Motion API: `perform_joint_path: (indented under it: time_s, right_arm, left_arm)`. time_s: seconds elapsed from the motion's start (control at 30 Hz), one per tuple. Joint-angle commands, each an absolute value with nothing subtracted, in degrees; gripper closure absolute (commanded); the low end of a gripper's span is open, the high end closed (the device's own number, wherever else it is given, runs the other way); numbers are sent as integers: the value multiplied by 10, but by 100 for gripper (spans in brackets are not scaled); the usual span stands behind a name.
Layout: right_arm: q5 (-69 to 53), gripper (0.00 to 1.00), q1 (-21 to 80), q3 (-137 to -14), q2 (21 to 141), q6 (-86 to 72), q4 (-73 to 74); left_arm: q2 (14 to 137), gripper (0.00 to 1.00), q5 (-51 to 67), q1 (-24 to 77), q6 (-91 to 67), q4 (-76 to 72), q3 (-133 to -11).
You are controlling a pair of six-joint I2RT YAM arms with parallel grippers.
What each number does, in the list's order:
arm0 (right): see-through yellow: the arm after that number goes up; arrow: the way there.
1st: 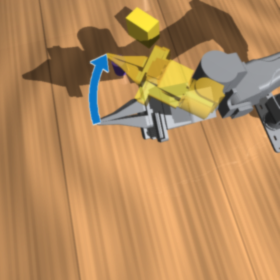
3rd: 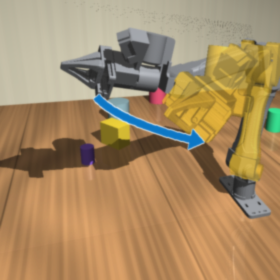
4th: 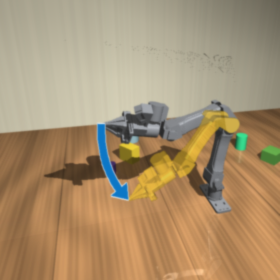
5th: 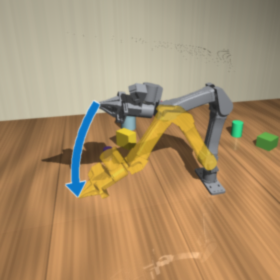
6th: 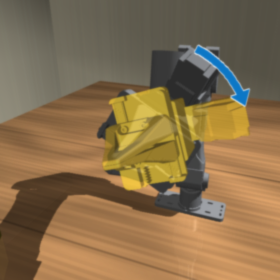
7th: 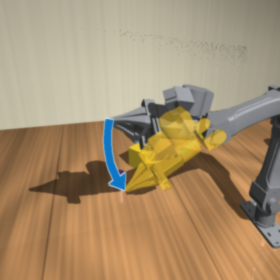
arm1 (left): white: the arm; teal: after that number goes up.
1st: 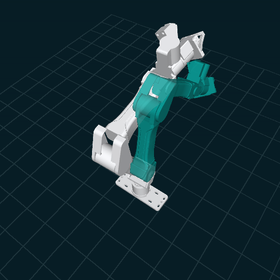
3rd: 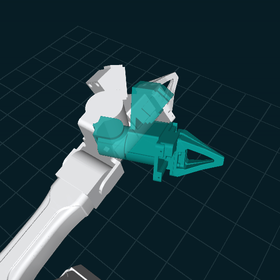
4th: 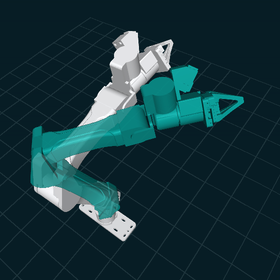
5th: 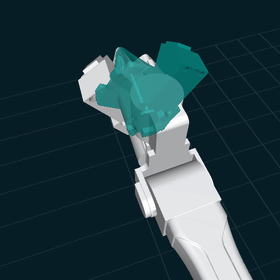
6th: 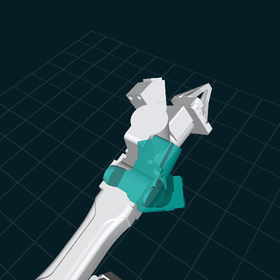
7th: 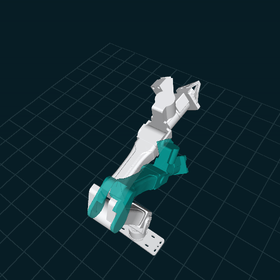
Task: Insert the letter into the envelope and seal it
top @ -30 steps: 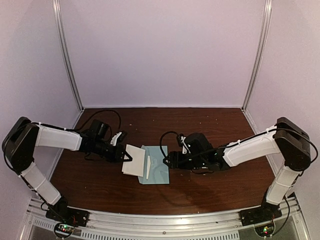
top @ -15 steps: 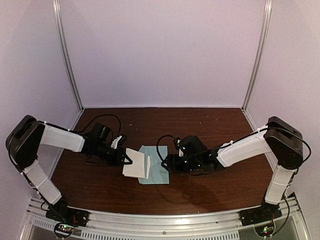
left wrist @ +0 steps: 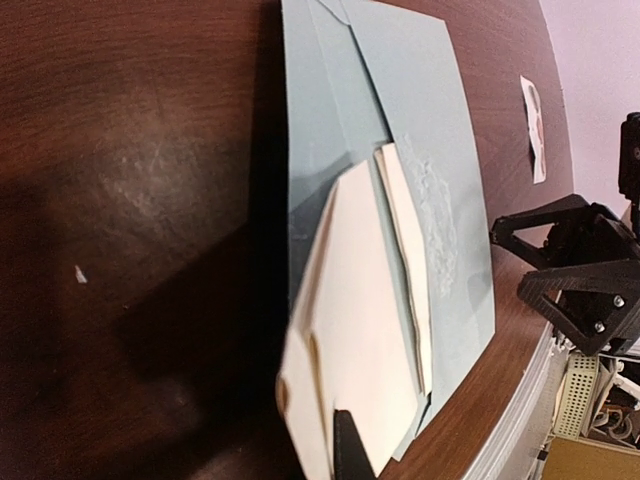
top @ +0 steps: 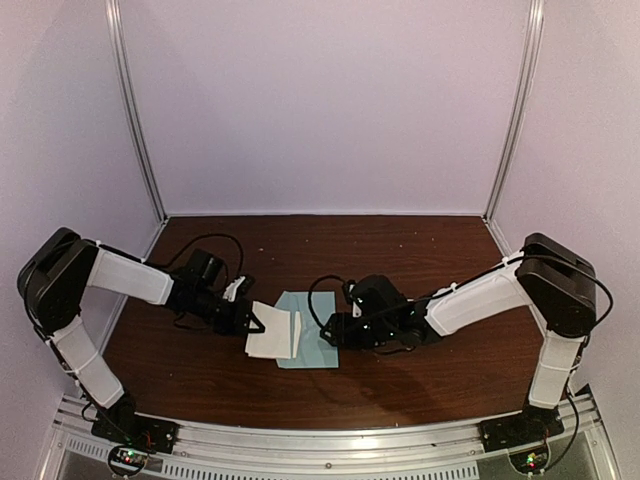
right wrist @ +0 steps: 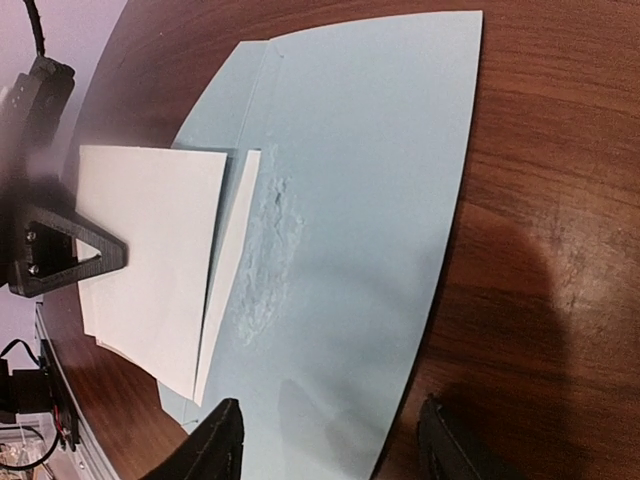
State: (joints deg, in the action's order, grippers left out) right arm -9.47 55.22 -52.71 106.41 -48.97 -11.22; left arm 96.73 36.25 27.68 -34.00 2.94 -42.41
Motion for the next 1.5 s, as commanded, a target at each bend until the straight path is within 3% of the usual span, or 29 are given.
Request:
perform_joint_path:
  time_s: [0.0,0.33,1.47]
  right_arm:
    - [-102,43,559,-544,1082,-499,-112]
    - [-108,47,562,-547,1088,-500,-114]
    - [-120,50,572,-562,1098,-500,-123]
  left_arm:
    - [979,100,370,273,-335,5,-430]
    - [988,100,370,273,-338,4,-429]
    - [1017,100,408,283,-356,-41,-434]
